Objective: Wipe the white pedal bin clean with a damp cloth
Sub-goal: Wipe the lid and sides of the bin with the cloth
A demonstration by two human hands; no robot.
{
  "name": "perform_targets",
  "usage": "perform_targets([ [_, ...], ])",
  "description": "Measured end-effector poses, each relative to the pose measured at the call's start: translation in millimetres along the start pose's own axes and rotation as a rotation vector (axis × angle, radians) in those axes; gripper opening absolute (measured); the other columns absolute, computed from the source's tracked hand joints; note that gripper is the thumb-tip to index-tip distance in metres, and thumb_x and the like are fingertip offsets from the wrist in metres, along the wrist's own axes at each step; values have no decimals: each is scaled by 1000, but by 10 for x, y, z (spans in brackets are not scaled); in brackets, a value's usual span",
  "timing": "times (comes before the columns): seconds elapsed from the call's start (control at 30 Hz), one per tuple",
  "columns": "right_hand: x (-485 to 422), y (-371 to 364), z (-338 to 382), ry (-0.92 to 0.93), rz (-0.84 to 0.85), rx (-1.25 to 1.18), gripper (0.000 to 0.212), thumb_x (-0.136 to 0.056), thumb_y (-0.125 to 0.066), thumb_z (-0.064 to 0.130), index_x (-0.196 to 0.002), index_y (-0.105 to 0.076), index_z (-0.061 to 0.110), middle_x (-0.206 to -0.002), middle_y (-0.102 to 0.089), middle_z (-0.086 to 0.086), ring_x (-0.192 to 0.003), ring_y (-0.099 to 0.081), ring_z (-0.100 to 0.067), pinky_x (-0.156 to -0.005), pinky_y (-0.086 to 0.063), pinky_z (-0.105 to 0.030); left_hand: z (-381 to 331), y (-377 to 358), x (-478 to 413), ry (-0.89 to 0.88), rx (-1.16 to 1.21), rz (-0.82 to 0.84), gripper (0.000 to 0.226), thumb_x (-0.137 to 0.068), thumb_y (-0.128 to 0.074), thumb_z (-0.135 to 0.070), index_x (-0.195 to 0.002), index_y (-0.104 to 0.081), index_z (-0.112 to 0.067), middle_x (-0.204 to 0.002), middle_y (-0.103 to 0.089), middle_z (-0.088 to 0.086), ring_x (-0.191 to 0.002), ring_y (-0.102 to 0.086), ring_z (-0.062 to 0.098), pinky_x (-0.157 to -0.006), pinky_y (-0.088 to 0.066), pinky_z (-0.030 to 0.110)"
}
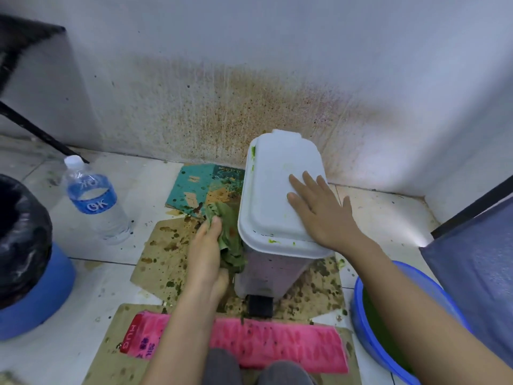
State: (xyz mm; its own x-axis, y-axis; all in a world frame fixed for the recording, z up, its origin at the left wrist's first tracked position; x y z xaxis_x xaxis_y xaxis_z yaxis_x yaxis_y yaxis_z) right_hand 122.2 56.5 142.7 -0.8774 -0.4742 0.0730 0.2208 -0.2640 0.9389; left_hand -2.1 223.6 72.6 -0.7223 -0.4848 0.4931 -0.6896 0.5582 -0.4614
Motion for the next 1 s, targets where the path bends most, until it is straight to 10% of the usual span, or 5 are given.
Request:
perform_targets([
  [0.17,62,-48,-41,-134,-223,-436,55,-104,-28,48,-156,-13,35,-164,-4,11,-151,-2,-13,-122,-8,-44,-398,-225,357,-648,-281,20,36,-100,-55,-37,-136,-57,-38,-140,-57,-20,-134,-48,-1,-116,-39,33],
  [0.3,57,-66,-91,-293,-341,-697,54,-104,-28,48,-154,-26,28,-159,-28,10,-145,-28,-14,-116,-25,-38,-348,-740,464,-1060,-1228,308,44,-102,-41,-46,-145,-38,-52,-164,-20,-17,-152,-11,5,-122,-10,32],
  [0.37,53,-79,-109,-287,-348,-705,52,-104,-25,47,-153,-28,30,-158,-30,10,-144,-30,-15,-115,-28,-41,-232,-876,290,-992,-1616,258,47,-104,-32,-49,-151,-32,-46,-168,-7,-9,-155,-1,17,-122,-3,42],
  [0.63,39,-177,-157,-313,-396,-746,55,-102,-19,55,-153,-24,34,-160,-25,15,-146,-26,-12,-114,-26,-43,-646,-1935,-916,-667,-1821,182,47,-107,-27,-37,-153,-34,-30,-168,-11,8,-153,-8,36,-123,-8,51],
  [1.0,83,-163,-150,-340,-568,-907,85,-82,-5,77,-151,-27,32,-157,-31,9,-145,-28,-13,-116,-24,-38,-124,-1760,-153,-903,-1695,499,43,-106,-35,-38,-148,-46,-35,-162,-31,-4,-153,-16,21,-122,-12,44],
])
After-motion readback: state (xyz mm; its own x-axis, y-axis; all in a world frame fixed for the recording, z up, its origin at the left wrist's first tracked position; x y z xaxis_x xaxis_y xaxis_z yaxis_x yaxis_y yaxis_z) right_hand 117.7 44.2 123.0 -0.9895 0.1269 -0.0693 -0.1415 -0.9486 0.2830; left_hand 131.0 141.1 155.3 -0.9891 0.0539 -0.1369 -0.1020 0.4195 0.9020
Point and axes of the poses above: each hand's wrist, its own x-axis away from the middle knuckle, its own y-axis out of the back of the hand, z = x × y, the point moved 3 cm from there along -x, towards the middle knuckle
